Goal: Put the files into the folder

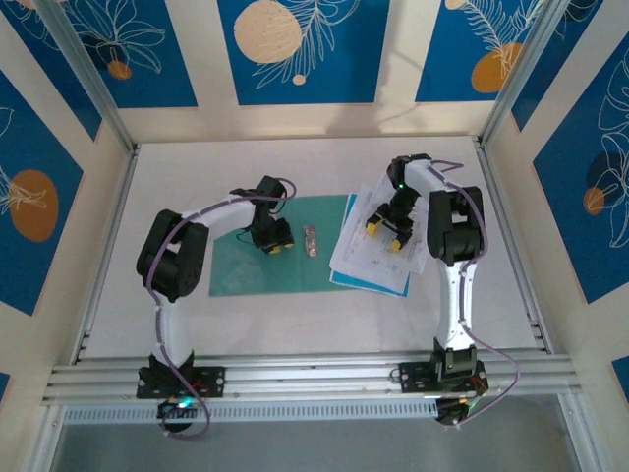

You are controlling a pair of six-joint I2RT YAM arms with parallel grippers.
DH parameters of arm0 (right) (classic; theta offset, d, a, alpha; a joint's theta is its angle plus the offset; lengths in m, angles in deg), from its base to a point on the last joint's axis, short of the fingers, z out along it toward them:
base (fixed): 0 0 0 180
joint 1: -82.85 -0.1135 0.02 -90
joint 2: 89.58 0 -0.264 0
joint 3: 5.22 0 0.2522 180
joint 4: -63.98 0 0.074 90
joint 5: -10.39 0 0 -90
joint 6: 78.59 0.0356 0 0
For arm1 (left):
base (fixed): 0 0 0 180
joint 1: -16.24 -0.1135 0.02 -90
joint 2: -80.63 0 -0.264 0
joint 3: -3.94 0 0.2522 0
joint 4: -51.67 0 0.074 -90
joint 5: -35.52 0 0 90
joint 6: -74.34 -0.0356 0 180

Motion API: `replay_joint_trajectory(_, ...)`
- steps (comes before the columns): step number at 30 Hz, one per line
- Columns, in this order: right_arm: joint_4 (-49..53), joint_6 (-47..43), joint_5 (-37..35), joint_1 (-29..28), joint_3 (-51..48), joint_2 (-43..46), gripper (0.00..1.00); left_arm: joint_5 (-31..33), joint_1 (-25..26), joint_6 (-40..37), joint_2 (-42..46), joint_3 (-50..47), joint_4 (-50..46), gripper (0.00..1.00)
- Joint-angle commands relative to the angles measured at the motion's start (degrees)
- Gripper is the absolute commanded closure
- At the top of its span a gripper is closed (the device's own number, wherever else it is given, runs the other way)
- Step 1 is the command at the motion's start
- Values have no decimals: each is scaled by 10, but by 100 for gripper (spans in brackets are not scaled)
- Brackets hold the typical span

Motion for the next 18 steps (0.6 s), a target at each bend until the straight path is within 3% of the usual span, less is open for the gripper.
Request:
replay_joint_trajectory(1,-14,-36,-5,-11,-11,4,30,5,10,-8,9,29,0,66)
replay_joint_trajectory(9,-17,-56,-18,-37,12,53,29,-59,79,49,5,116,28,62)
replay_joint_trajectory(18,-85,-23,21,34,-72,111,31,-111,121,77,-96,224,66,61)
